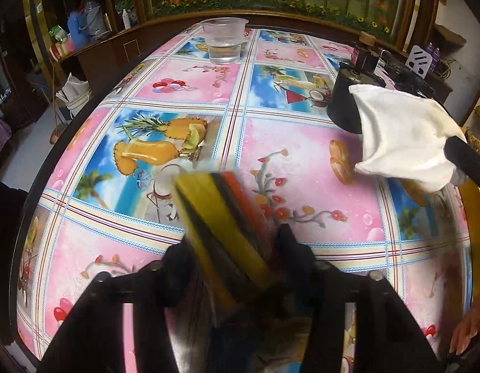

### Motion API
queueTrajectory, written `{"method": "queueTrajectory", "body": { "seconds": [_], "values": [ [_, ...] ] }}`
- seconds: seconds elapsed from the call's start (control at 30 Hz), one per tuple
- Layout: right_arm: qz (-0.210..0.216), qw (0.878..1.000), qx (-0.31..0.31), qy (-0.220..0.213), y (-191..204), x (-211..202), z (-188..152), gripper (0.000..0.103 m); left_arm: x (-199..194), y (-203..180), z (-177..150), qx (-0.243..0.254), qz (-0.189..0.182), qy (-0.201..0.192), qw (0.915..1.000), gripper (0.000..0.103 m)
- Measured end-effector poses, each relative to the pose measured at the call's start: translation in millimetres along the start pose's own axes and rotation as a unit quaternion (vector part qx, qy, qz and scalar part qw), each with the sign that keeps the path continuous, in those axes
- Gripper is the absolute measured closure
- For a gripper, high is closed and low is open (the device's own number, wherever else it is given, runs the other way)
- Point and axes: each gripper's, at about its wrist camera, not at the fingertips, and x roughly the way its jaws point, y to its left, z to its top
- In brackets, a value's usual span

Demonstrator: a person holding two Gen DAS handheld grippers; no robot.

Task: Organize soft objects
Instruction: 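Lift the striped packet and white cloth above the table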

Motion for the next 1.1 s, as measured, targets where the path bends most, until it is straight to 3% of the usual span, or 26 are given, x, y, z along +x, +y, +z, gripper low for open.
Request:
{"method": "queueTrajectory", "body": {
  "seconds": [0.13, 0.23, 0.7, 1.1],
  "values": [
    [0.012, 1.0, 0.006, -0.007, -1, -6, 1, 0.084, -3, 5, -2, -0.014, -0.009, -0.007, 0.9998, 0.068],
    [0.02, 1.0, 0.009, -0.013, -2, -11, 1, 0.084, -5, 8, -4, -0.027, -0.014, -0.006, 0.9995, 0.071],
    [0.041, 0.997, 0.046, -0.05, -25, -43, -1, 0.084, -48, -8, -9, -0.021, -0.01, -0.042, 0.9988, 0.071],
    [0.021, 0.993, 0.081, -0.081, -55, -72, -9, 0.084, -66, -47, -10, 0.009, -0.03, -0.062, 0.9976, 0.071]
  ]
}}
